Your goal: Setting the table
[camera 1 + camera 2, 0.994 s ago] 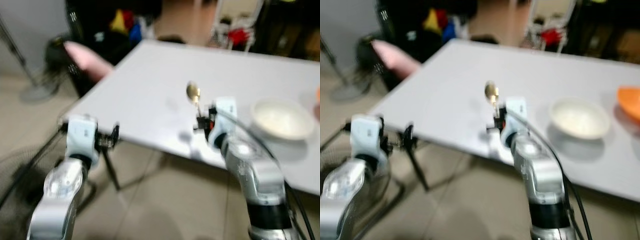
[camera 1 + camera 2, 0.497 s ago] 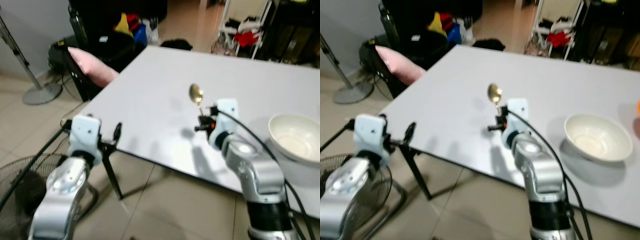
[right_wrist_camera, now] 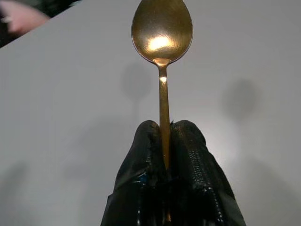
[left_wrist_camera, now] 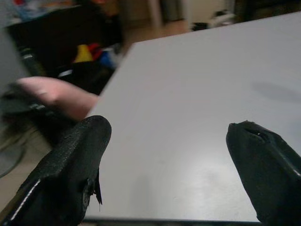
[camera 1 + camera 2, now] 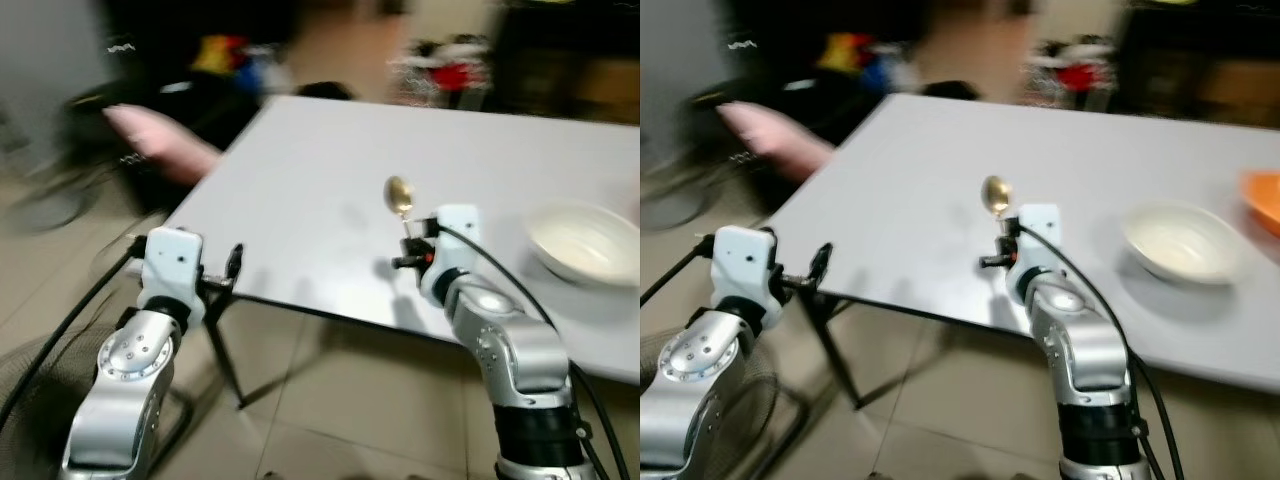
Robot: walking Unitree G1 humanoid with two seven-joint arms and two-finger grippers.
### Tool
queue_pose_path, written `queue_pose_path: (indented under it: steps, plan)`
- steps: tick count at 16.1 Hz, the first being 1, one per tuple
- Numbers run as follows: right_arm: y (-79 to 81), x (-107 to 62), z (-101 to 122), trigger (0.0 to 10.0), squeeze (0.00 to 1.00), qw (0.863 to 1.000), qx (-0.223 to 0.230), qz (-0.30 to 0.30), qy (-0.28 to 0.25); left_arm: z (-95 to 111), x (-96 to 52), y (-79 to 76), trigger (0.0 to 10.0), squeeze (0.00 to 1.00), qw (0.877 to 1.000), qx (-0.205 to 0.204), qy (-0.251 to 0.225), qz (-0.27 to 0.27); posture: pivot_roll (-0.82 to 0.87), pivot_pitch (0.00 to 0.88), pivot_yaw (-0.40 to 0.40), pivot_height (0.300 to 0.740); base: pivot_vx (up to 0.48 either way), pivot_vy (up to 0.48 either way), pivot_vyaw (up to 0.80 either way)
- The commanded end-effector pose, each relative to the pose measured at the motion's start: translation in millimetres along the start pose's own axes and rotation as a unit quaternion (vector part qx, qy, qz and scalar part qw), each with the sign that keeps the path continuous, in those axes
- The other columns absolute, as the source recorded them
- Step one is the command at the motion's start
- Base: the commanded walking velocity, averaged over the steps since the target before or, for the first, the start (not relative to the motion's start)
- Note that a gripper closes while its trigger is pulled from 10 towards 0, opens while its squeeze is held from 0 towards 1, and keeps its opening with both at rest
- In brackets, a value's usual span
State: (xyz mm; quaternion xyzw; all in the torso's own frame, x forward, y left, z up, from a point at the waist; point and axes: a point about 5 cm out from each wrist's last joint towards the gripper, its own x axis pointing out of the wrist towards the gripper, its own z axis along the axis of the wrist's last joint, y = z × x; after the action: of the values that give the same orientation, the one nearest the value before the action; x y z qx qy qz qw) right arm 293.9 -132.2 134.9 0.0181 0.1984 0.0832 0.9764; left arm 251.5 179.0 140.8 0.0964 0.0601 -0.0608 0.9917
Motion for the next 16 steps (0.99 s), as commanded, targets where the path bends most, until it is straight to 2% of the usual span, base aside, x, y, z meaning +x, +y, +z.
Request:
queue_pose_path:
  steps: [1, 3, 6, 7, 8, 12, 16]
  plan:
    - [-6.4, -0.7, 4.0, 10.0, 0.0, 1.0, -0.002, -0.015, -0.007, 3.9, 3.1, -3.7, 10.0, 0.0, 1.0, 0.002, -0.007, -0.003, -0.08, 0.0, 0.071, 0.74, 0.0, 0.469, -0.79]
    - [-6.2, 0.0, 6.1, 10.0, 0.0, 1.0, -0.006, -0.019, -0.016, 5.3, 4.9, -1.3, 10.0, 0.0, 1.0, 0.029, -0.005, 0.006, -0.08, 0.0, 0.072, 0.74, 0.0, -0.24, -0.78]
    - [-4.6, 0.0, 6.8, 10.0, 0.0, 1.0, -0.007, -0.014, -0.022, 5.9, 5.1, 0.1, 10.0, 0.0, 1.0, 0.019, -0.008, 0.013, -0.08, 0.0, 0.074, 0.74, 0.0, -0.48, 0.0]
    - [-2.1, 0.7, 6.2, 10.0, 0.0, 1.0, -0.003, 0.001, -0.013, 6.8, 3.4, 2.2, 10.0, 0.0, 1.0, -0.007, -0.013, 0.025, -0.08, 0.0, 0.075, 0.74, 0.0, 0.0, 0.0]
    - [-0.1, 2.1, 7.7, 10.0, 0.0, 1.0, -0.005, 0.015, -0.011, 6.6, 1.8, 3.9, 10.0, 0.0, 0.999, -0.011, -0.014, 0.032, -0.08, 0.0, 0.074, 0.74, 0.0, 0.0, 0.0]
    - [-0.2, 15.3, 9.7, 10.0, 0.0, 0.999, -0.045, 0.022, 0.01, 4.1, 0.3, 1.5, 10.0, 0.0, 1.0, -0.007, -0.012, 0.027, -0.07, 0.0, 0.069, 0.74, 0.0, 0.0, 0.0]
    - [-7.6, 20.5, 9.8, 10.0, 0.0, 0.998, -0.059, 0.013, 0.024, 4.2, -0.7, -1.6, 10.0, 0.0, 1.0, -0.013, -0.014, 0.013, -0.07, 0.0, 0.064, 0.74, 0.137, 0.0, 0.0]
